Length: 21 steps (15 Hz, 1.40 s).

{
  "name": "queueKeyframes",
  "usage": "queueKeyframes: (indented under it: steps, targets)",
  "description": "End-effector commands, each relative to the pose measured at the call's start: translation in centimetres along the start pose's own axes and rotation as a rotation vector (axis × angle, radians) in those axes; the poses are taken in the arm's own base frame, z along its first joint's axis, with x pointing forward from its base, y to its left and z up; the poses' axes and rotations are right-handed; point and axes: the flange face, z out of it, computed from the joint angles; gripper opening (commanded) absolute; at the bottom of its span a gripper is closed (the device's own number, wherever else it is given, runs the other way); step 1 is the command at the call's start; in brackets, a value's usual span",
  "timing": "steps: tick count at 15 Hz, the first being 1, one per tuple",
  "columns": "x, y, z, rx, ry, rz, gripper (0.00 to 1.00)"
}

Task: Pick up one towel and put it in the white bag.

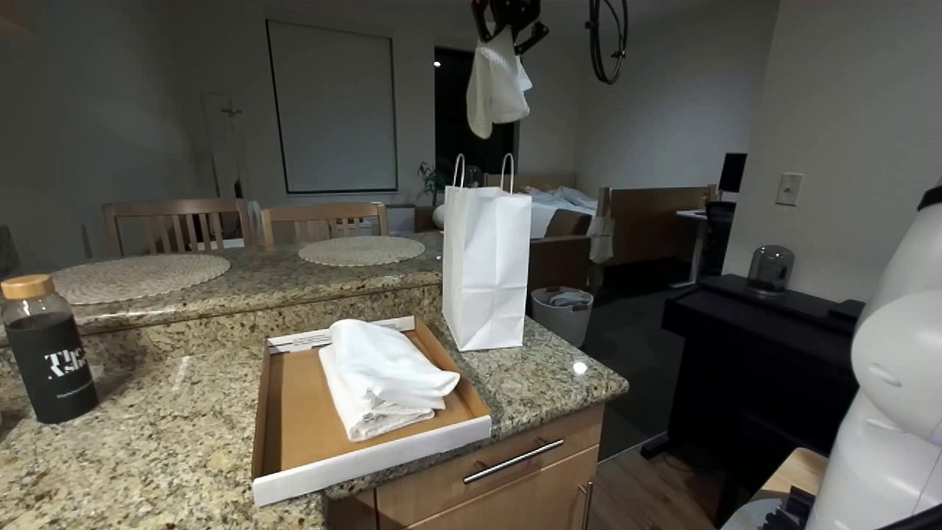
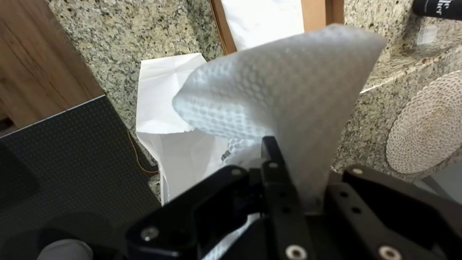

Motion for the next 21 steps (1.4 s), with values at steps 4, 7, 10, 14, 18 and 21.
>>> queueKeyframes:
  steps: [4,7,10,14,18,21]
  targets:
    - [4.4,0.3,1.2,-0.014,0.083,0.101,0.07]
    - [6.3,-0.1,3.4,-0.029,0.183,0.13,0.07]
    - [7.9,-0.2,5.5,-0.066,0.265,0.169,0.07]
    - [9.4,0.9,8.2,-0.118,0.236,0.23,0.06]
    - [9.6,0.3,10.4,-0.156,0.203,0.207,0.06]
    - [8.9,-1.3,11.1,-0.175,0.173,0.155,0.07]
